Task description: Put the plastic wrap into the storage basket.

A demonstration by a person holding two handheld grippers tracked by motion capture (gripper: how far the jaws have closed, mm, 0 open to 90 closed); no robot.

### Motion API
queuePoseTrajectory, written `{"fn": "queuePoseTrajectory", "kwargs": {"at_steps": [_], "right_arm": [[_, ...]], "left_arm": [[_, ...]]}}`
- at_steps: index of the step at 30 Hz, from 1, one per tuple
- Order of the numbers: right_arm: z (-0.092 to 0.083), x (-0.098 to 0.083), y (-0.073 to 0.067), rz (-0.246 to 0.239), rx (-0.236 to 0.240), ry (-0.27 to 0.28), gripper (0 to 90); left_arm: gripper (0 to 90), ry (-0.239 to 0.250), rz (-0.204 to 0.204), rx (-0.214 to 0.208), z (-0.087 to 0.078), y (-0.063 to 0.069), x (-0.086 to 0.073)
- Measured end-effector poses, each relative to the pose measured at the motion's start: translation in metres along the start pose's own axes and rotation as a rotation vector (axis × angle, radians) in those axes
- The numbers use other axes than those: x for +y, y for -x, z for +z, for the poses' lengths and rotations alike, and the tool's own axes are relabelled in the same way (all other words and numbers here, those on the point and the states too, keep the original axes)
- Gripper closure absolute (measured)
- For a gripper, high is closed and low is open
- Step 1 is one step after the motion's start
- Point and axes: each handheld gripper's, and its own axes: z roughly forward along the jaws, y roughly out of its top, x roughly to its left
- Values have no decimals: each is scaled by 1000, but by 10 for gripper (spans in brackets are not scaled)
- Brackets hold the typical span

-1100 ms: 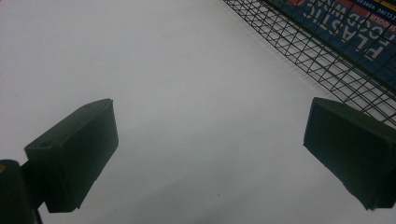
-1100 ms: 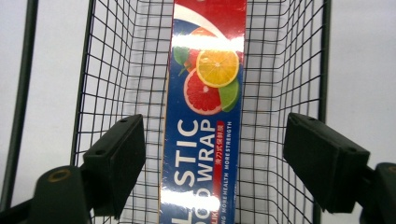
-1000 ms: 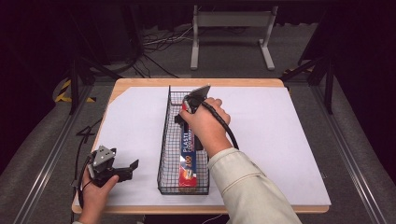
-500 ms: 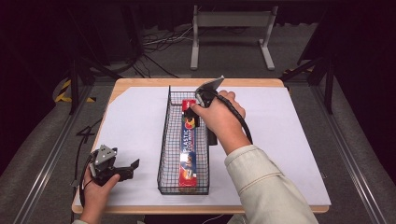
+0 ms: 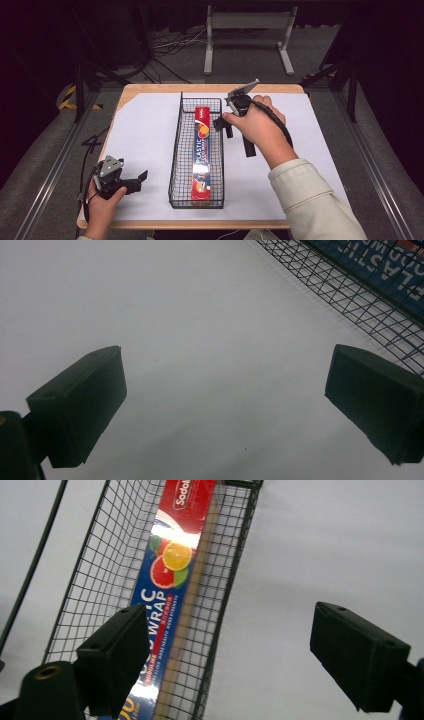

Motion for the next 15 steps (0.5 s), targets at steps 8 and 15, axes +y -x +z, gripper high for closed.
{"fn": "queuePoseTrajectory", "kwargs": {"at_steps": [8,15], "right_arm": [[-15,-9,34,-33,34,26,168],[-21,-18,57,-35,106,49,168]], "left_arm": [[36,-2,2,2,0,0,0],[36,-2,4,5,-2,-1,0]]}}
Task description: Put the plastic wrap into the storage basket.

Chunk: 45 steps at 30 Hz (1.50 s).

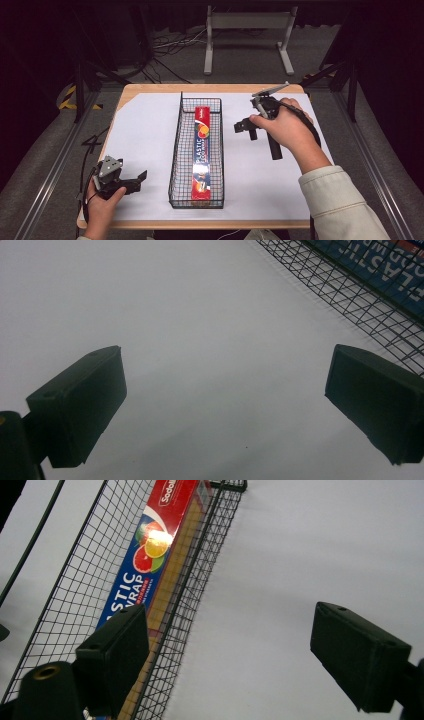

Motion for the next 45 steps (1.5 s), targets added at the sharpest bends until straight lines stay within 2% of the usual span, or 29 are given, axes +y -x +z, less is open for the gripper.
{"fn": "queuePoseTrajectory", "kwargs": {"at_steps": [5,14,16,22,24,27,31,36,40,45], "right_arm": [[-8,-4,17,25,0,28,168],[-15,-15,48,21,7,84,168],[-14,-21,55,-15,17,113,167],[-12,-36,71,-46,19,178,162],[-12,-45,81,-58,21,214,162],[-10,-52,86,-63,25,224,162],[-6,-65,95,-108,11,250,162],[-4,-79,101,-118,20,263,162],[0,-90,108,-148,18,281,162],[7,-106,118,-181,27,303,162]], "left_arm": [[36,1,-2,3,0,0,0],[36,-2,-3,-1,1,1,0],[36,-4,1,-1,0,1,0],[36,-1,-4,-1,0,1,-1],[36,-6,-2,-2,1,1,-1],[36,-7,-1,-1,1,1,-1],[36,-10,7,3,0,2,0],[36,-8,1,2,0,2,-1],[36,-9,7,7,-2,1,-2],[36,7,-7,-4,-6,0,-4]]}}
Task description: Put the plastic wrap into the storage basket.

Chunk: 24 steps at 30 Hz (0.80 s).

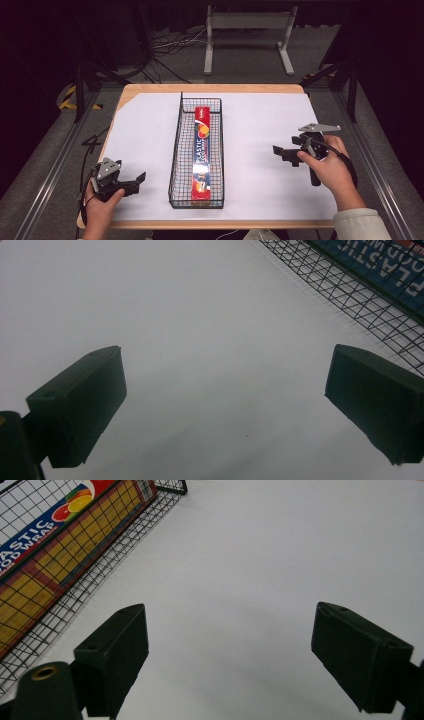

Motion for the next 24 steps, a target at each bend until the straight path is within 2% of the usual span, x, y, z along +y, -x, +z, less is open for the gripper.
{"fn": "queuePoseTrajectory", "kwargs": {"at_steps": [6,13,15,17,21,24], "right_arm": [[4,-27,10,-4,7,32,162],[10,-56,14,-15,-24,44,162],[11,-63,14,-25,-42,36,162],[11,-71,13,-19,-40,36,162],[10,-83,14,18,-39,68,163],[7,-84,14,-4,-57,45,164]], "left_arm": [[35,2,-1,-5,-5,1,-2],[33,0,20,14,-13,3,-6],[33,5,5,18,-15,1,-7],[33,9,-9,24,-15,-1,-7],[34,7,-8,19,-12,-1,-8],[33,-2,0,14,-10,-1,-8]]}}
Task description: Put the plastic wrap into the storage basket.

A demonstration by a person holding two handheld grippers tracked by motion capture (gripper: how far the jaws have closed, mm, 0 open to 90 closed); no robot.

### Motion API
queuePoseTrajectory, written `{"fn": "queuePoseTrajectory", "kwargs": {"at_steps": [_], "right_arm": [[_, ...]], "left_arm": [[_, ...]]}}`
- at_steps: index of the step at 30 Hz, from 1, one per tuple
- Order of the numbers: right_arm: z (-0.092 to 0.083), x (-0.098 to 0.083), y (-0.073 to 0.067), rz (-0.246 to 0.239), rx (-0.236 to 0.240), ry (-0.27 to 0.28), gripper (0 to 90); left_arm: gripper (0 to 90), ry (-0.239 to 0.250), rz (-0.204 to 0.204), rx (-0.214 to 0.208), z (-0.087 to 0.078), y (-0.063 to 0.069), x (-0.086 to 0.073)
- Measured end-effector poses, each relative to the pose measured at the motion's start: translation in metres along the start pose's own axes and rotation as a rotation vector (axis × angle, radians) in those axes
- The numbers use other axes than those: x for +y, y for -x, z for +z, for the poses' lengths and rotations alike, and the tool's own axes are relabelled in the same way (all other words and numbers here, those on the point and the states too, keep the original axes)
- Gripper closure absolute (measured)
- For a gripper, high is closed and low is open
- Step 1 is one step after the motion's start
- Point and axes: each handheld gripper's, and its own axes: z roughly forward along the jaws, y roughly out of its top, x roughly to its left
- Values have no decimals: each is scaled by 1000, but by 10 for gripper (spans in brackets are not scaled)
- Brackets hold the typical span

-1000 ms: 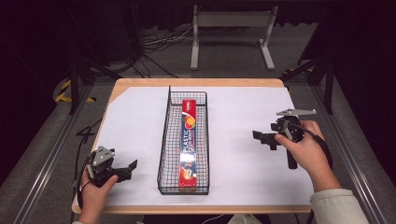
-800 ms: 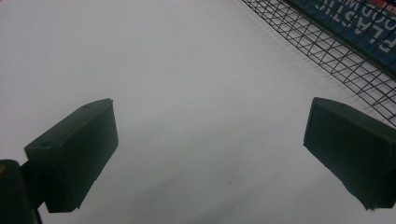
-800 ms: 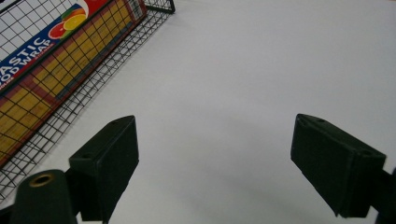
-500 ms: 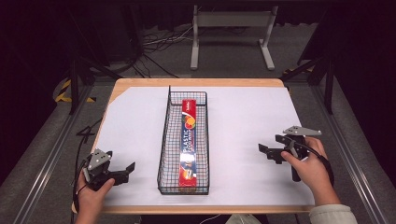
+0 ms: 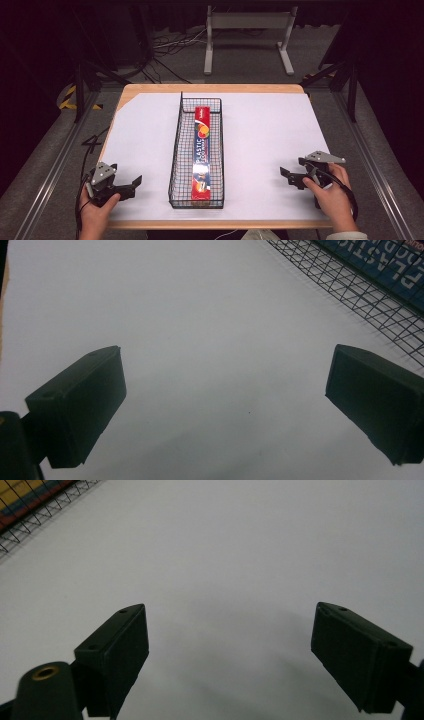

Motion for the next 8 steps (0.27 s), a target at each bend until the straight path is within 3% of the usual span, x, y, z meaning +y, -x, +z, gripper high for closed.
{"fn": "queuePoseTrajectory", "kwargs": {"at_steps": [4,8], "right_arm": [[-10,-2,2,28,-1,57,163],[-15,-5,7,24,-27,63,163]], "left_arm": [[34,9,-2,-11,5,1,3],[34,6,5,-15,9,2,4]]}}
